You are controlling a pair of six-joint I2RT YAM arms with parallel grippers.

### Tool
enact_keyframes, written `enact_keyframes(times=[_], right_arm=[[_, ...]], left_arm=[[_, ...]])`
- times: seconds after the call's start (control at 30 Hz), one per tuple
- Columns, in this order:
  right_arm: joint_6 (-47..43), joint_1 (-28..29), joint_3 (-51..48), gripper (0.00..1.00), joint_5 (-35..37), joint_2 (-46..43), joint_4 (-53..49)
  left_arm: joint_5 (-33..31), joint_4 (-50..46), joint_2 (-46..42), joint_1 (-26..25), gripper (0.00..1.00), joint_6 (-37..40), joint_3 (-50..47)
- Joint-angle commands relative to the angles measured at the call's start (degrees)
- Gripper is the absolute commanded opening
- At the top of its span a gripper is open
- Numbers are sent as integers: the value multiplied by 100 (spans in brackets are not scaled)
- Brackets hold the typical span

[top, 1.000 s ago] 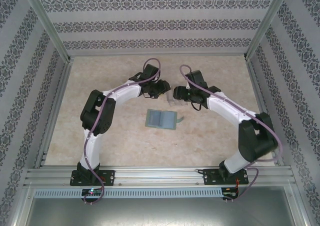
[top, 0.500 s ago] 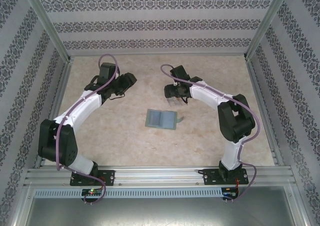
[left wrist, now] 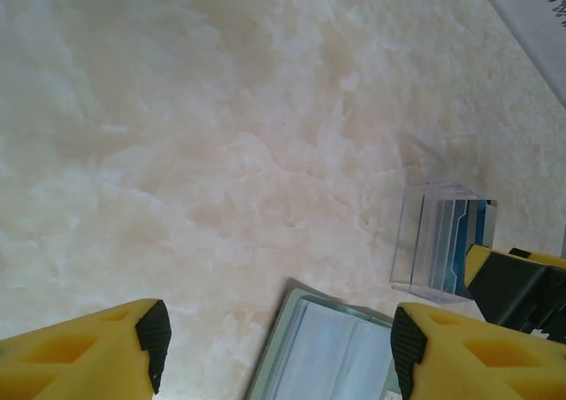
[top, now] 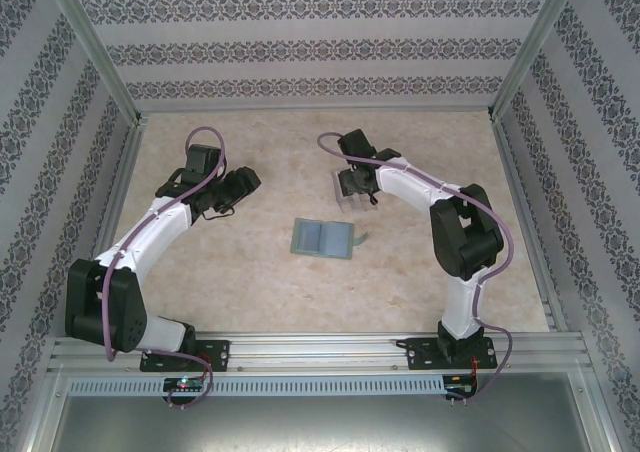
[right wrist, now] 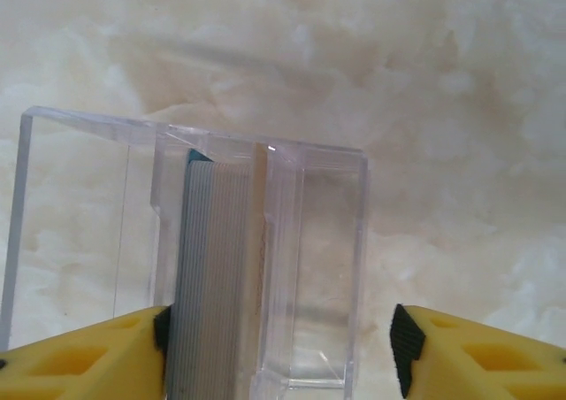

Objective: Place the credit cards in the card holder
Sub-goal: Pick up the credit card from the storage box.

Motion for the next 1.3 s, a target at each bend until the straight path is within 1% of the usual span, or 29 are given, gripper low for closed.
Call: enact_keyframes(times=[0.0, 0.1, 0.23, 0.33, 0.43, 0.53, 0.6, 0.8, 0.93, 1.07, 1.27], right_arm=[[-216, -153, 194, 61, 213, -141, -283], [-201, -205, 213, 55, 188, -75, -324], [-266, -119, 219, 54, 399, -129, -353], [-344, -84, 217, 49, 563, -217, -324], [-457, -65, 235, 41, 608, -267, -314], [-517, -64, 248, 28, 558, -265, -322], [-538, -56, 243, 21, 532, -275, -339], [-550, -39, 190, 10, 459, -364, -334], [-523, -50, 147, 0, 355, -455, -338], [-281, -128, 123, 0, 32, -688, -399], [452, -256, -72, 0, -808, -1373, -362]], left_arm=[[46, -19, -6, 62, 69, 126, -43], [152, 110, 66, 64, 70, 56, -88], [144, 46, 78, 62, 70, 123, -91], [117, 7, 67, 64, 70, 161, -97], [118, 6, 55, 68, 70, 177, -116], [198, 17, 77, 64, 70, 201, -137], [297, -44, 144, 62, 71, 257, -74], [566, -48, 282, 62, 71, 303, 28], [690, 3, 320, 62, 71, 283, 30], [1112, 175, 351, 62, 72, 385, -49], [1594, 600, 215, 38, 73, 441, -372]])
